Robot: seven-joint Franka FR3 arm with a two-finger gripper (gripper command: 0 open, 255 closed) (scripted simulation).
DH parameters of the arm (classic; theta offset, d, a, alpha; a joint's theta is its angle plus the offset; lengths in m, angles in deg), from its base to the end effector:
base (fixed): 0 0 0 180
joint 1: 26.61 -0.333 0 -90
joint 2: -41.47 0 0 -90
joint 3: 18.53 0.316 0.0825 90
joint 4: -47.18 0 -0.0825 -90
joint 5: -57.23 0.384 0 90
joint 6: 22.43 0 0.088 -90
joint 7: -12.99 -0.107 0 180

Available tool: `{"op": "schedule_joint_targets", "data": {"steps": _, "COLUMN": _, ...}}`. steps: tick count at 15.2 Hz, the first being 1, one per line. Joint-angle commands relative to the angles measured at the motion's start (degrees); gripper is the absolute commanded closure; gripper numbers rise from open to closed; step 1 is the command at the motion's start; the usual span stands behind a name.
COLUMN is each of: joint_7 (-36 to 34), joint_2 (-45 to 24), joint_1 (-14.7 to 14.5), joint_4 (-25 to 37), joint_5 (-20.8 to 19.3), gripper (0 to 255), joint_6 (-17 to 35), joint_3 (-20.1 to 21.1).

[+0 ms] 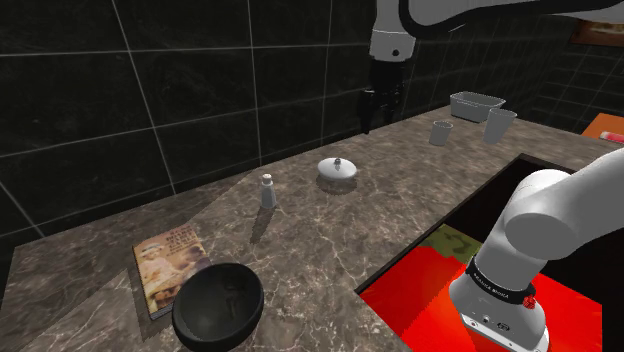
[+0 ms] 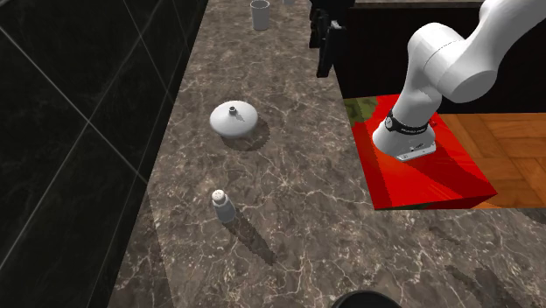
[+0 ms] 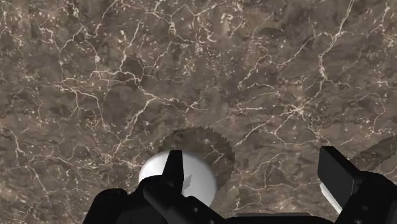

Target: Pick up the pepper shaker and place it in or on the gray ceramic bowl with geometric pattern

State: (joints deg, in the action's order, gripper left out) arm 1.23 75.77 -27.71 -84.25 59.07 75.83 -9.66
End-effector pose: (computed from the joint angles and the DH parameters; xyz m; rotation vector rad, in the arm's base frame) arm 0.3653 0.0779 0.5663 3.0881 -0.0952 0.0367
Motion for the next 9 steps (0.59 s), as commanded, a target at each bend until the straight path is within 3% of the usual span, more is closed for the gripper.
{"op": "schedule_joint_targets", "data": {"steps": 1, "joint_7": -1.8, "joint_2": -3.6, "joint_1": -0.1, "joint_4": 0.7, "joint_5": 0.1, "gripper": 0, "joint_6": 3.0, "joint_3": 1.7}}
{"op": "schedule_joint_targets", "data": {"steps": 9, "joint_7": -9.3, "joint_2": -19.6, "joint_1": -0.3, "joint_4": 7.6, "joint_5": -2.4, "gripper": 0, "joint_6": 11.7, "joint_3": 7.6}}
